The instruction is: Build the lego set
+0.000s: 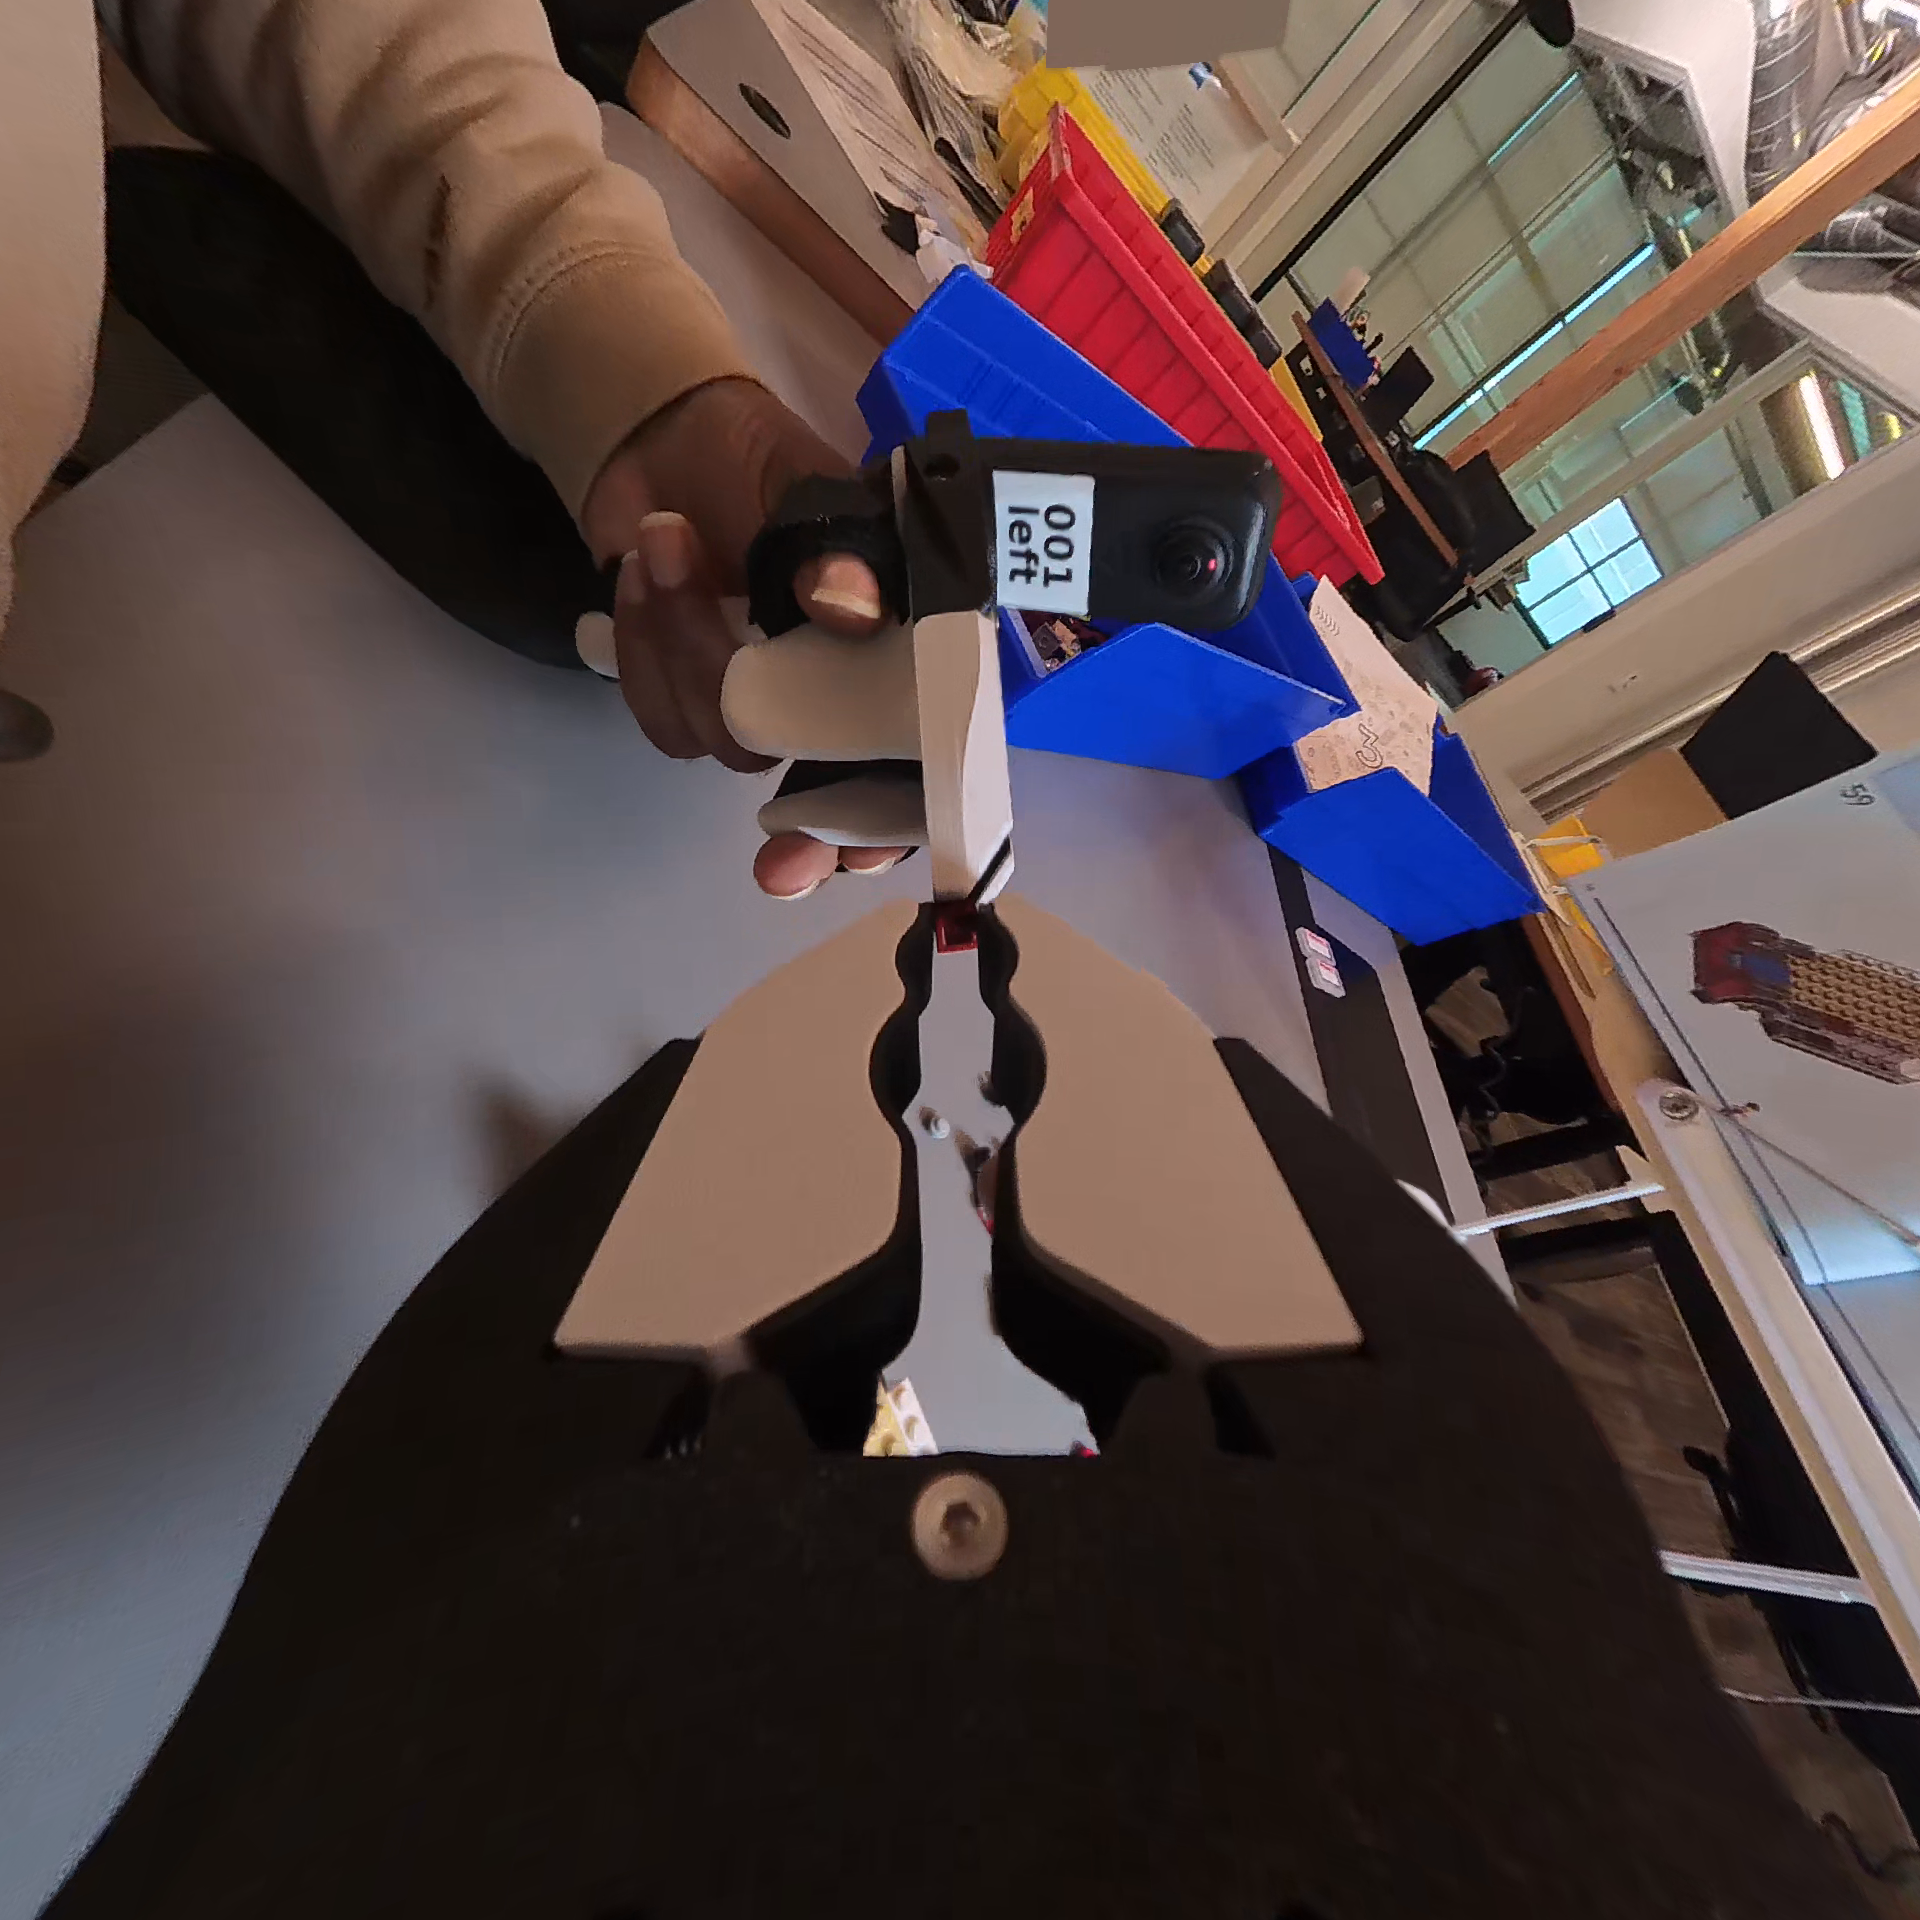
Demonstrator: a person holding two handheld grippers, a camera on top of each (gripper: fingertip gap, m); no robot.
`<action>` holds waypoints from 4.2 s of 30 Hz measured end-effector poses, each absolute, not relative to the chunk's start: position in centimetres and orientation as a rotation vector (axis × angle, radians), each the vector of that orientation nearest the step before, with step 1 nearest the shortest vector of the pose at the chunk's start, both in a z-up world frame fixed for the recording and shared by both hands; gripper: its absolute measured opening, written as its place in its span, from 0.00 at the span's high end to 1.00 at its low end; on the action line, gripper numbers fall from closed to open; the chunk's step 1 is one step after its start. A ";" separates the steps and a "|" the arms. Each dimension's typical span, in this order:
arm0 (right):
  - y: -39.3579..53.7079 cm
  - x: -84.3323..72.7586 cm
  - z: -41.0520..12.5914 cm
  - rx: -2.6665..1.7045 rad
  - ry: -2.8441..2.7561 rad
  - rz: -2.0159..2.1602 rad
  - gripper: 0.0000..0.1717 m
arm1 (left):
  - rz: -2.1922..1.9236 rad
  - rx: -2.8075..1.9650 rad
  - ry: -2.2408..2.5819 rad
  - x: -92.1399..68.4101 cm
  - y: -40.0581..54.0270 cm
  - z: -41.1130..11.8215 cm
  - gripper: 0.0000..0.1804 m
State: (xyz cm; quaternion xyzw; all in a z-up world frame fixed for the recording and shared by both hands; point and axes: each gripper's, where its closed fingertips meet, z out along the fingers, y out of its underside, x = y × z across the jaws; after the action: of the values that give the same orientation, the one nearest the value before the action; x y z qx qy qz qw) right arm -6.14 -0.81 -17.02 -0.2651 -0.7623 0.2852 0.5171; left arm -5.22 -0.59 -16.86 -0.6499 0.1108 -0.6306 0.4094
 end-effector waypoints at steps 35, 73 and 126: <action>6.1 0.6 -28.3 -1.280 -2.683 0.364 0.64 | -0.534 -2.222 1.047 -3.6 -1.4 -26.5 0.99; 6.0 0.5 -28.3 -1.274 -2.675 0.393 0.64 | -0.567 -2.291 1.161 -3.3 -1.7 -26.5 0.97; 5.5 0.5 -28.8 -1.109 -2.791 0.287 0.59 | -0.585 -2.133 1.112 -3.4 -2.7 -26.7 0.89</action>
State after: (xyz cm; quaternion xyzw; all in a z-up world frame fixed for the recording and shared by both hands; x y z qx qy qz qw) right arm 0.52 5.50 -28.79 -0.3670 -0.9233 0.0949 0.0622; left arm -3.44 -2.68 -26.69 -0.8142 0.4245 -0.2234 0.3269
